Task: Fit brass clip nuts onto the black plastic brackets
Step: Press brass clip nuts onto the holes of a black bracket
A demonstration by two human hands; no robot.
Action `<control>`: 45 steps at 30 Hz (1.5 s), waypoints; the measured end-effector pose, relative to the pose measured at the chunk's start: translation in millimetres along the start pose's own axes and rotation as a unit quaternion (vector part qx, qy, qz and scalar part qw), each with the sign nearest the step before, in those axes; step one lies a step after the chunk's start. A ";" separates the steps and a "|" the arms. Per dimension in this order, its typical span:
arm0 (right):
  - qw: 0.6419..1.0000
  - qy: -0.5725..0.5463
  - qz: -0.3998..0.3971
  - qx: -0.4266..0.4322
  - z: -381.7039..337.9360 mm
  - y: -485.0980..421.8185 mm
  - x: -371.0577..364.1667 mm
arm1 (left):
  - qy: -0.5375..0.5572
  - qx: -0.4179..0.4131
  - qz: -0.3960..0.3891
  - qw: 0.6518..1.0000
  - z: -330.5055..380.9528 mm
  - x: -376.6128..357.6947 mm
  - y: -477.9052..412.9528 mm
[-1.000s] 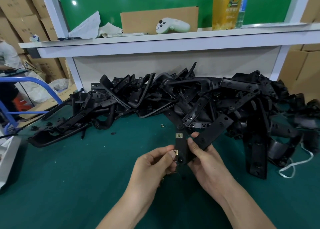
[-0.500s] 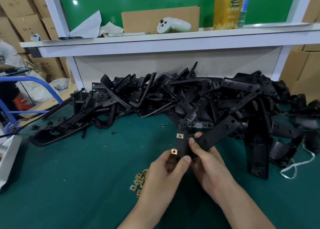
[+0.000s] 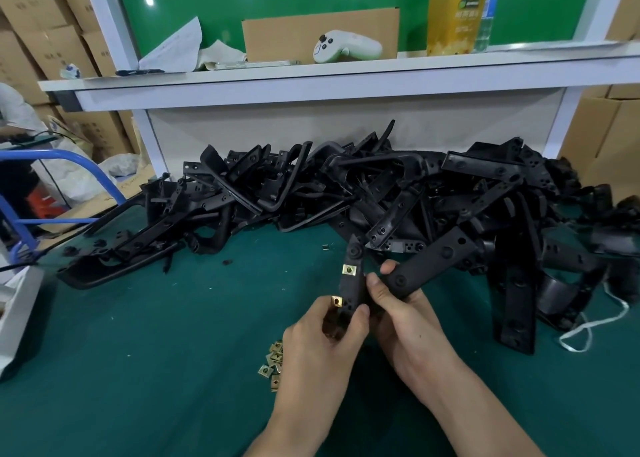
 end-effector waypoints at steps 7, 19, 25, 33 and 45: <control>1.000 0.022 0.000 0.007 1.6 -1.7 0.6 | 0.008 0.005 0.005 1.000 -2.0 1.8 0.3; 0.999 0.039 0.001 0.001 2.6 -2.6 1.6 | 0.005 -0.013 -0.014 1.000 -2.6 -0.8 -0.1; 0.999 0.032 0.005 -0.008 3.5 -2.0 1.1 | -0.002 -0.028 -0.013 1.000 -1.2 -0.3 0.4; 1.000 0.027 0.004 -0.015 5.5 -2.7 0.6 | -0.022 -0.046 -0.012 0.999 -1.3 -0.5 -0.5; 1.000 0.021 -0.001 -0.022 6.9 -4.2 0.7 | -0.039 -0.054 -0.028 0.997 -1.4 0.6 -1.9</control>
Point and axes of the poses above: each hand's wrist, its own y-axis away from the middle knuckle, its own x-axis out of the back of the hand, z = x × y, the point moved 8 cm from there along -y, towards the middle knuckle, and after that the axes turned 13 degrees about y, right-handed, at the moved point
